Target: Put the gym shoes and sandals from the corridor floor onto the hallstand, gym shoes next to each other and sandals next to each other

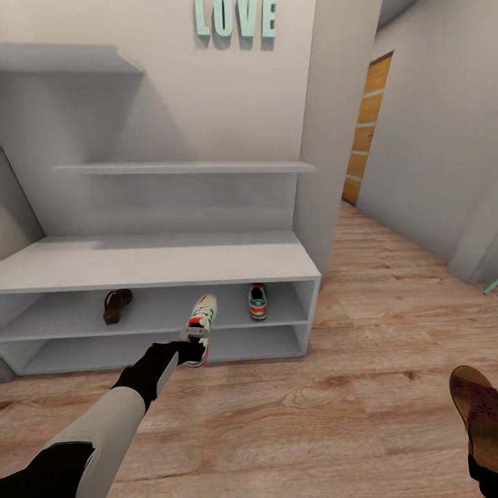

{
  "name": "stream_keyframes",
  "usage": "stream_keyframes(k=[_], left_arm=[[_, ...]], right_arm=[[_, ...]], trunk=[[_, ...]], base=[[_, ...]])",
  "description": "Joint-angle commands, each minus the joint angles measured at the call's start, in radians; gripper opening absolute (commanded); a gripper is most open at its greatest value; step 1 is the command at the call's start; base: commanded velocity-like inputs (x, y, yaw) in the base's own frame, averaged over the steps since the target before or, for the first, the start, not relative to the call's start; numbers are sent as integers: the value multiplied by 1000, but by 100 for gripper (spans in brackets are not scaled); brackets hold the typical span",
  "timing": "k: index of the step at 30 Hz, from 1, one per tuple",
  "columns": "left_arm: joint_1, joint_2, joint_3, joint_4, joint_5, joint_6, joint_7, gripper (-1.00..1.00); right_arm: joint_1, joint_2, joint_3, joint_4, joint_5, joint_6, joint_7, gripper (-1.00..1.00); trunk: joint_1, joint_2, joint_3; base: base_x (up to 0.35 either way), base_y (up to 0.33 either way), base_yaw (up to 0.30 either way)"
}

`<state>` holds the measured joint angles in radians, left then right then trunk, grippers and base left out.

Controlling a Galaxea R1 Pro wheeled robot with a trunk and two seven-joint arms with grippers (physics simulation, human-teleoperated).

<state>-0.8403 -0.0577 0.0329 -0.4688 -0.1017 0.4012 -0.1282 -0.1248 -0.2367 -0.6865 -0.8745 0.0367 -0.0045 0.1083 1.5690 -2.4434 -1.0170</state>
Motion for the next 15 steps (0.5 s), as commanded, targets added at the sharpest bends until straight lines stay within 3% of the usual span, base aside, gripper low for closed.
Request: stream_keyframes(k=[1,5,15], left_arm=[[0,-1,4,-2,-10,5,-7,-100],[0,-1,3,-2,-10,5,-7,-100],[0,1,3,-3,-9,7,-10,-100]], right_arm=[[-1,0,-4,0,0,0,7,-100],[-1,0,-4,0,0,0,7,-100],[-1,0,-2,0,0,1,7,-100]], trunk=[[0,0,-1],[0,0,-1],[8,-14,-13]], base=[[247,-200,0],[199,-142,0],[25,-17,0]])
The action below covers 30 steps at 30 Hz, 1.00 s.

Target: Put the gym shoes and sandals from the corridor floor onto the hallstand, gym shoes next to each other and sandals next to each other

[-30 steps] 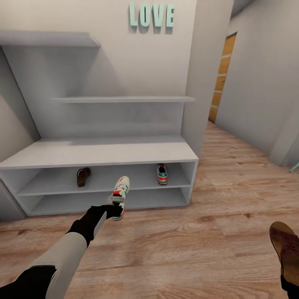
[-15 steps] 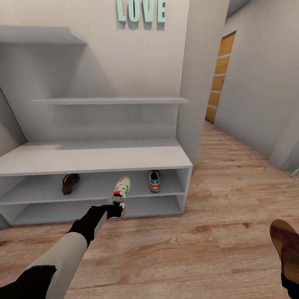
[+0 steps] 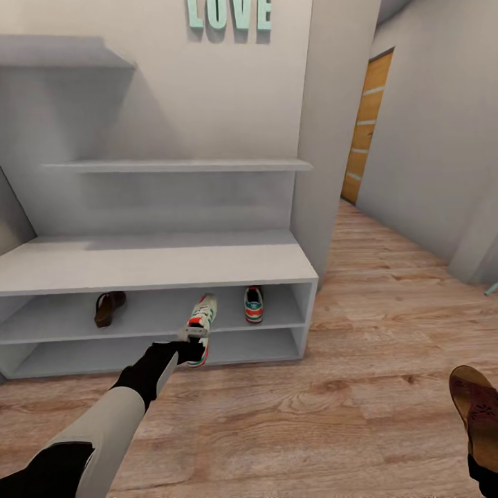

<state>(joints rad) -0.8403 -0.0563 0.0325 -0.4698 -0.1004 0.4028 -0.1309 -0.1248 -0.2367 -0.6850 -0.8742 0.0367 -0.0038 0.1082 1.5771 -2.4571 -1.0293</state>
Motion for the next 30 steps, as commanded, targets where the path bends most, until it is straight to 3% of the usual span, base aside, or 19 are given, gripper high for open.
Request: stream_keyframes(k=[1,6,11,22,30], left_arm=[[0,-1,3,-2,-11,5,-7,-100],[0,-2,3,-1,-10,5,-6,-100],[0,-1,7,-2,-10,5,-6,-100],[0,2,13,-2,-10,1,-4,-100],[0,1,7,-3,-8,-2,-4,-100]], right_arm=[[-1,0,-4,0,0,0,7,-100],[-1,0,-4,0,0,0,7,-100],[-1,0,-4,-9,1,0,7,-100],[-1,5,2,-47,5,-4,7,-100],[-1,5,2,-48,5,-2,7,-100]], trunk=[[4,-8,-6],[23,-43,-29],[23,-43,-40],[23,-43,-43],[23,-43,-43]], base=[[1,-1,0],[0,0,0],[0,0,0],[8,-2,0],[197,-128,0]])
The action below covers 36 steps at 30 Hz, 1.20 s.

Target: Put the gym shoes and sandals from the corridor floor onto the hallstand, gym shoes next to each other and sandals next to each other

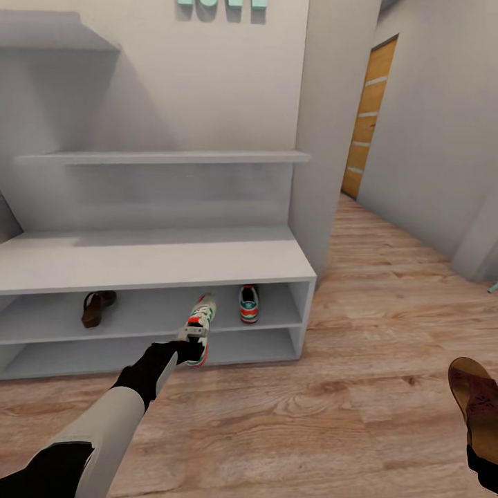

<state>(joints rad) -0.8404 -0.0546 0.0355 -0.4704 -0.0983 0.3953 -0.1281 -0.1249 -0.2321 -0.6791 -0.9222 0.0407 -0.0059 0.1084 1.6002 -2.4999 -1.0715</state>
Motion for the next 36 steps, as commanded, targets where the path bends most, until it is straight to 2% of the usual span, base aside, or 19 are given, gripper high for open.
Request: stream_keyframes(k=[1,14,22,30,36], left_arm=[[0,-1,4,-2,-10,5,-7,-100],[0,0,10,-2,-11,5,-6,-100],[1,1,10,-1,-12,5,-6,-100],[1,1,9,-1,-13,5,-6,-100],[1,1,9,-1,-12,4,-7,-100]], right_arm=[[-1,0,-3,0,1,0,7,-100],[-1,-1,-5,1,1,0,7,-100],[-1,-1,-5,3,1,0,7,-100],[-1,-1,-5,3,1,0,7,-100],[-1,-1,-5,3,1,0,7,-100]], trunk=[[0,0,-1],[0,0,-1],[0,0,-1],[0,0,-1],[0,0,-1]], base=[[251,-176,0],[289,-129,0],[71,-3,0],[274,-71,0],[64,-32,0]])
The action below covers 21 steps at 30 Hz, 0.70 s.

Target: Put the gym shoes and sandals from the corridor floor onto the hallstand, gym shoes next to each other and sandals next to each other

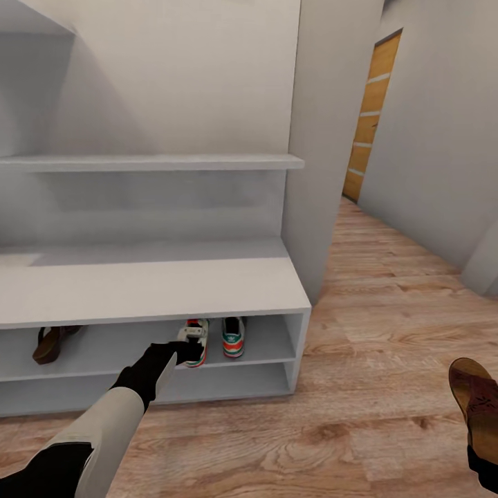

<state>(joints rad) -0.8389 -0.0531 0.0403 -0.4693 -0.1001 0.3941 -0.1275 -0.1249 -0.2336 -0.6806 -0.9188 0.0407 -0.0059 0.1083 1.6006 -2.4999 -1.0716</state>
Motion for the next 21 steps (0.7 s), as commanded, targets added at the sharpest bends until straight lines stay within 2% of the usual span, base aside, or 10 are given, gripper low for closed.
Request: stream_keyframes(k=[1,12,21], left_arm=[[0,-1,4,-2,-11,5,-7,-100],[0,-2,-6,-2,-11,5,-7,-100],[0,-2,-4,-3,-12,5,-7,-100]], right_arm=[[-1,0,-4,0,1,0,7,-100],[-1,1,-3,-3,1,2,7,-100],[-1,2,-3,-3,1,4,7,-100]], trunk=[[0,0,-1],[0,0,-1],[3,-2,-42]], base=[[10,-5,0],[35,-1,0],[0,0,0]])
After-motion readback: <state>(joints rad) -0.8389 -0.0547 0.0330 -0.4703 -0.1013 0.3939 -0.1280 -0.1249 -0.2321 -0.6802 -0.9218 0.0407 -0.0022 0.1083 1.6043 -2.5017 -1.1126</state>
